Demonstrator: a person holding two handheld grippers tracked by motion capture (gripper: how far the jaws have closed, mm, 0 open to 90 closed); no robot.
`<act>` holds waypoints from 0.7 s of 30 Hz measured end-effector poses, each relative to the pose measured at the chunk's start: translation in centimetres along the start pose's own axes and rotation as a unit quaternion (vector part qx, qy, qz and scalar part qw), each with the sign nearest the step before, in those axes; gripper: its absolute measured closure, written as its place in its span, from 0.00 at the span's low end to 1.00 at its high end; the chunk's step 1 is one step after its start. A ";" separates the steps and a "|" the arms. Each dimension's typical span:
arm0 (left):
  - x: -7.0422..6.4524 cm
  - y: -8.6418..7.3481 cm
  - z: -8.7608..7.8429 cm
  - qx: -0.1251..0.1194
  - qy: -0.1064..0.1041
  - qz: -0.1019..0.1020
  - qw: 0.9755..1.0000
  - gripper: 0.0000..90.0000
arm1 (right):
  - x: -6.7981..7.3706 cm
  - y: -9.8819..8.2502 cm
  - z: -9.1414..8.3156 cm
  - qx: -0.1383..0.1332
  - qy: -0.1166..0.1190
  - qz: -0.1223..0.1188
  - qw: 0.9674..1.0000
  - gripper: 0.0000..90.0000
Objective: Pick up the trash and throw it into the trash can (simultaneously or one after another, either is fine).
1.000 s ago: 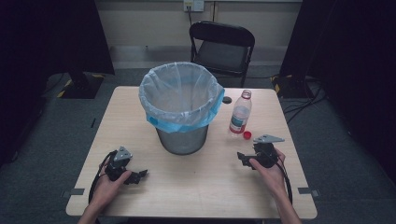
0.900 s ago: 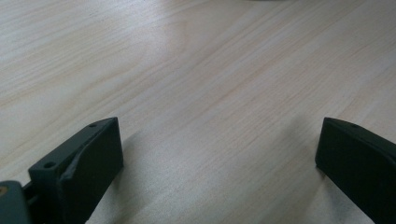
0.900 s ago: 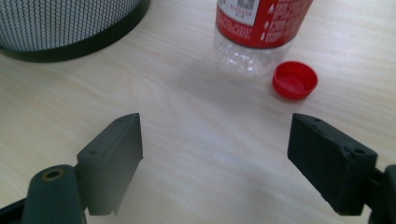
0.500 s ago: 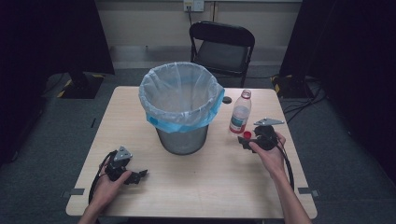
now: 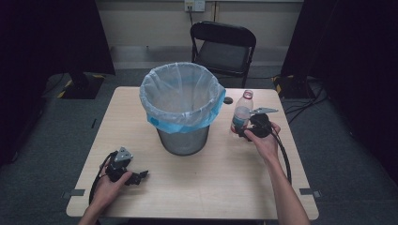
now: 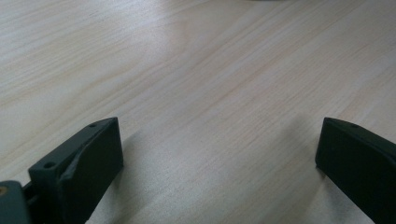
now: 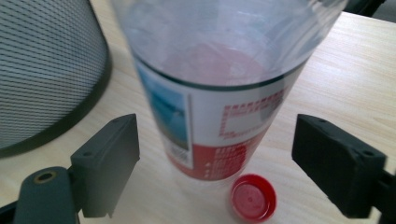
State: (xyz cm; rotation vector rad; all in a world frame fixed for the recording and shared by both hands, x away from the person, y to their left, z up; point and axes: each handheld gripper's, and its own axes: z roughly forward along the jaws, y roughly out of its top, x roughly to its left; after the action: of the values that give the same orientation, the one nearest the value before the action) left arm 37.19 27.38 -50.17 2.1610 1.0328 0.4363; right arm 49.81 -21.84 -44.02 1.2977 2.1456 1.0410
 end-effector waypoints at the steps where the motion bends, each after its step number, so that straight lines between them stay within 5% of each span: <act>1: 0.0 0.0 0.0 0.000 0.000 0.000 1.000 0.00 | -0.1 0.0 0.3 -0.002 0.002 0.002 1.000 0.19; 11: 0.0 0.0 0.0 0.000 0.000 0.002 1.000 0.00 | 0.1 -0.2 1.9 -0.026 -0.007 0.000 1.000 0.22; 21: 0.0 0.0 0.0 -0.001 -0.002 0.001 1.000 0.00 | 0.3 0.0 3.1 0.007 -0.015 -0.005 1.000 0.30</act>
State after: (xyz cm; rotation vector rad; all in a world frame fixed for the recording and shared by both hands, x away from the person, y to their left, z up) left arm 37.20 27.39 -50.19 2.1591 1.0283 0.4337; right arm 51.78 -20.43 -45.93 1.2991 2.1389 0.9984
